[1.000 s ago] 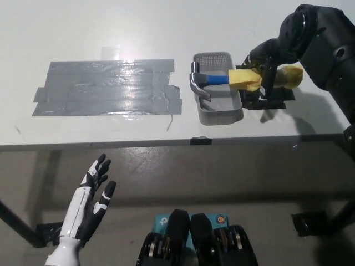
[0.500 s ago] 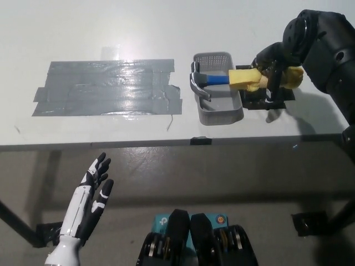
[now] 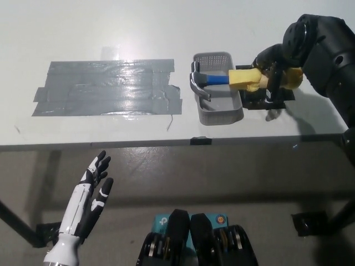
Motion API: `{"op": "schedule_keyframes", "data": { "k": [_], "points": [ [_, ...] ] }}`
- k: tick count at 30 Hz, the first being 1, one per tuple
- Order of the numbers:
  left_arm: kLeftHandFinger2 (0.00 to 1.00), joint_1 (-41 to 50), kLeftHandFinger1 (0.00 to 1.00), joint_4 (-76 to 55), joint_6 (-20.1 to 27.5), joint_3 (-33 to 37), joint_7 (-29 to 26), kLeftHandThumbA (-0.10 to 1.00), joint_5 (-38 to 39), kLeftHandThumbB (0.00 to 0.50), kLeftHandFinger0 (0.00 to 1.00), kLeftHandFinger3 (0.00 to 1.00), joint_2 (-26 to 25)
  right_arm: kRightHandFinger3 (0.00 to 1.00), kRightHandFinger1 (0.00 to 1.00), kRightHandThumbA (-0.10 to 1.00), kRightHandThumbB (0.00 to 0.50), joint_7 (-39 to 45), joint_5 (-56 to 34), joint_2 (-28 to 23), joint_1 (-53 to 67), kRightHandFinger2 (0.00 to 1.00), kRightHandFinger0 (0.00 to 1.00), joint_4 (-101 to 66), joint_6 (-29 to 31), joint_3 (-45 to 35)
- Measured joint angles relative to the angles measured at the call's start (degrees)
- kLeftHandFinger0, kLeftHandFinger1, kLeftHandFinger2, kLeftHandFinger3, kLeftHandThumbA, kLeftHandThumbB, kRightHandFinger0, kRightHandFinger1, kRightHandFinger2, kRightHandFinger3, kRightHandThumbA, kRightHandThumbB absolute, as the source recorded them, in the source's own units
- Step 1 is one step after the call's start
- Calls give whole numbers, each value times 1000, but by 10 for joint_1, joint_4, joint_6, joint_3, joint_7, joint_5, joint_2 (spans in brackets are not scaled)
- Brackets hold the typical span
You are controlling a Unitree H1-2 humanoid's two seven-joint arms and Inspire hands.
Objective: The robot picks the hammer placed on top of the gray container with right hand and places it on the grey area of the desk
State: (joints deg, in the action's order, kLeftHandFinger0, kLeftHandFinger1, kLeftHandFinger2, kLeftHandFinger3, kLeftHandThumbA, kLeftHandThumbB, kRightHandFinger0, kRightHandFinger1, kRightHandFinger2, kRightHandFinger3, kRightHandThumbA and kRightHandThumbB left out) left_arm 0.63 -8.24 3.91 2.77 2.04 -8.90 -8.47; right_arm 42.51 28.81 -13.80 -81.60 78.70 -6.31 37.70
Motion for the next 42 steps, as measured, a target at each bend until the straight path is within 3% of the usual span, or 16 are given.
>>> {"op": "schedule_keyframes", "data": {
  "k": [12,24,25,26,27,28,29,30,31,32,33,34,38,42],
  "points": [
    [1000,-1,1000,-1,-1,3,8,928,-5,130,1000,1000,-6,1000,1000,1000,312,-107,0,5,37,1000,1000,-6,7,-43],
    [1000,-4,1000,-9,-7,2,16,932,-9,135,1000,1000,-6,1000,1000,1000,321,-162,4,15,49,1000,1000,-5,8,-50],
    [1000,-4,1000,-9,-8,2,17,934,-10,141,1000,1000,-6,1000,1000,954,327,-164,4,15,49,1000,1000,-5,9,-51],
    [1000,-5,1000,-10,-9,2,18,935,-10,141,1000,1000,-6,1000,1000,949,302,-170,4,15,50,1000,1000,-5,9,-51],
    [1000,-6,1000,-10,-9,2,18,931,-10,137,1000,1000,-6,975,1000,662,252,-175,4,16,51,978,1000,-5,10,-52],
    [1000,-6,1000,-11,-10,2,19,930,-10,136,1000,1000,-6,941,870,556,272,-186,4,16,52,902,795,-6,12,-54],
    [1000,-6,1000,-11,-10,2,19,928,-10,143,1000,1000,-6,570,306,212,234,-198,4,16,56,448,193,-7,14,-58],
    [1000,-6,1000,-10,-10,2,19,928,-10,144,1000,1000,-6,439,160,-38,209,-209,5,16,61,346,39,-7,17,-59],
    [1000,-6,1000,-10,-10,2,20,932,-10,147,1000,1000,-6,421,114,-98,178,-217,5,16,65,416,2,-7,19,-59],
    [1000,-6,1000,-10,-11,2,20,934,-10,149,1000,1000,-6,580,252,-100,149,-232,6,16,72,621,0,-7,23,-59],
    [1000,-6,1000,-10,-11,2,20,933,-10,150,1000,1000,-6,670,303,-100,141,-244,7,17,79,683,0,-7,26,-59],
    [1000,-6,1000,-10,-12,2,20,933,-10,151,1000,1000,-6,877,466,-100,127,-252,7,17,84,837,40,-7,29,-59],
    [1000,-6,1000,-10,-12,2,20,944,-10,142,1000,1000,-6,932,536,-100,125,-295,8,18,104,873,65,-8,44,-59],
    [1000,-6,1000,-10,-12,2,20,938,-10,136,1000,1000,-6,893,482,-100,130,-337,10,19,115,842,38,-8,60,-59]
  ]
}}
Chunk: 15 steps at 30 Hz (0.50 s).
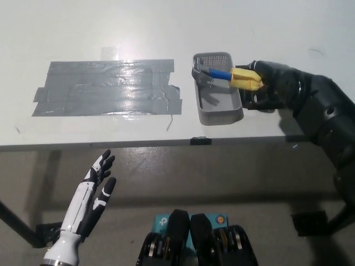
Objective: The robot picks the hammer placed on top of the gray container with right hand and places it on the grey area of the desk
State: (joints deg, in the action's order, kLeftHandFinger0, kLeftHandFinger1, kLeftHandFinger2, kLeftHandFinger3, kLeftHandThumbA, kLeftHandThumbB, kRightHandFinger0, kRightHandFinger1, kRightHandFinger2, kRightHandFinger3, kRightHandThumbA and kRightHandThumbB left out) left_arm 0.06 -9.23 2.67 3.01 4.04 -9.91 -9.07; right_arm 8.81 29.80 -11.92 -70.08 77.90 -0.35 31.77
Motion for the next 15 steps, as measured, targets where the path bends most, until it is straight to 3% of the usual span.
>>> {"op": "schedule_keyframes", "data": {
  "k": [2,10,13,15],
  "points": [
    [1000,0,1000,0,0,0,0,941,0,139,1000,1000,0,893,437,-100,114,-22,1,0,7,819,5,0,10,0],
    [1000,0,1000,0,-1,0,0,928,-1,104,1000,1000,0,892,465,-100,94,-93,7,0,17,851,12,0,40,-1],
    [1000,-1,1000,0,-1,1,1,918,-2,107,1000,1000,-1,796,446,-100,110,-116,7,0,18,822,0,0,49,-9],
    [1000,-3,1000,0,-1,1,2,917,-3,110,1000,1000,-2,789,424,-100,111,-131,6,0,18,792,0,-2,57,-25]
  ]
}}
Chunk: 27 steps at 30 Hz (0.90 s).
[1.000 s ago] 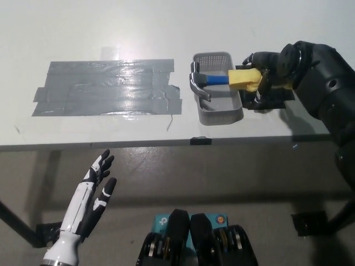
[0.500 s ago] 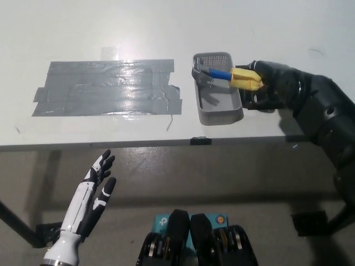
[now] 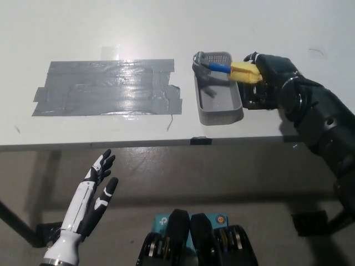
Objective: The robot picks the hammer placed on top of the gray container with right hand and places it on the grey area of the desk
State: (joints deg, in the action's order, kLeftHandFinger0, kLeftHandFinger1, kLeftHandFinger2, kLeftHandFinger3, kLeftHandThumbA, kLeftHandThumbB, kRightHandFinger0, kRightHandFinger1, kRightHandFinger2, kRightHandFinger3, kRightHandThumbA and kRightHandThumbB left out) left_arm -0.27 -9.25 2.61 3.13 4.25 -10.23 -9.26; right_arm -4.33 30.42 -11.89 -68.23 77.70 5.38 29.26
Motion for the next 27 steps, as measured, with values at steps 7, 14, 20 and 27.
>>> {"op": "schedule_keyframes", "data": {
  "k": [7,14,20,27],
  "points": [
    [999,-5,1000,-1,0,2,7,917,-2,113,1000,1000,-4,654,304,-100,128,-41,-6,0,-15,675,0,-31,23,-57],
    [1000,-7,1000,-2,0,2,8,914,-3,97,1000,1000,-7,787,367,-100,135,-49,-11,1,-55,731,0,-55,29,-91],
    [1000,-6,1000,-3,0,2,8,911,-3,102,1000,1000,-8,830,368,-100,135,-54,-10,16,-67,756,0,-57,29,-92],
    [1000,-6,1000,-5,0,8,8,909,-4,103,1000,1000,-8,712,307,-100,133,-71,-2,75,-68,711,0,-36,30,-72]
  ]
}}
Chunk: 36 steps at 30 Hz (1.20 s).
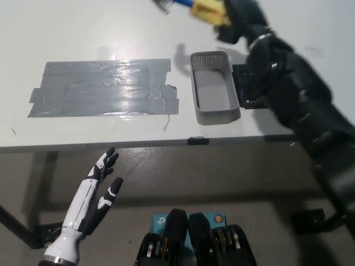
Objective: The robot picks the hammer placed on top of the gray container with right hand and places it on the grey area of the desk
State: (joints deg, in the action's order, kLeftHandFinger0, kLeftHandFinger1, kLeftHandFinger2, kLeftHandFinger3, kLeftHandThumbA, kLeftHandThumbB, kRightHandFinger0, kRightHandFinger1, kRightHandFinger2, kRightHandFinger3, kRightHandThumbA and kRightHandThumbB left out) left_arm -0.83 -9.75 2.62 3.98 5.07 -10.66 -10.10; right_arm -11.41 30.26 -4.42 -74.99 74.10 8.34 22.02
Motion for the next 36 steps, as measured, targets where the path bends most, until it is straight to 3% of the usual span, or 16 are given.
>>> {"op": "schedule_keyframes", "data": {
  "k": [2,5,6,9,13,17,26,29,34,36],
  "points": [
    [1000,1,1000,-1,0,1,0,908,0,103,1000,1000,0,650,271,-100,127,-2,2,18,0,683,0,7,0,5],
    [1000,2,1000,-2,0,3,0,910,-1,114,1000,1000,0,800,335,-100,139,-6,6,54,-4,775,0,22,-1,15],
    [1000,2,1000,-2,0,4,0,908,-1,111,1000,1000,0,799,337,-100,128,-6,7,64,-7,776,0,25,-1,18],
    [998,2,1000,-2,0,6,1,889,-1,88,1000,1000,0,778,341,-100,160,-9,8,92,-16,761,0,34,-1,22],
    [1000,2,1000,-6,-1,9,6,890,-1,100,1000,1000,0,727,315,-100,160,-20,10,124,-24,727,0,52,-1,24],
    [998,2,1000,-8,-1,13,6,871,-1,92,1000,1000,0,820,347,-100,143,-29,15,143,-24,762,0,64,-3,29],
    [1000,0,1000,-16,-8,19,7,869,-3,103,1000,1000,-6,883,400,-100,118,-45,18,151,-3,812,1,77,-14,39],
    [1000,-2,1000,-16,-9,20,9,859,-4,92,1000,1000,-9,771,377,-100,121,-45,18,151,9,794,0,82,-23,41],
    [996,-4,1000,-16,-9,22,9,831,-4,81,1000,1000,-12,847,404,-100,120,-45,20,151,23,841,0,83,-33,52],
    [992,-5,1000,-16,-9,25,9,830,-5,89,1000,1000,-12,738,429,-100,126,-45,21,151,30,843,0,83,-35,57]
  ]
}}
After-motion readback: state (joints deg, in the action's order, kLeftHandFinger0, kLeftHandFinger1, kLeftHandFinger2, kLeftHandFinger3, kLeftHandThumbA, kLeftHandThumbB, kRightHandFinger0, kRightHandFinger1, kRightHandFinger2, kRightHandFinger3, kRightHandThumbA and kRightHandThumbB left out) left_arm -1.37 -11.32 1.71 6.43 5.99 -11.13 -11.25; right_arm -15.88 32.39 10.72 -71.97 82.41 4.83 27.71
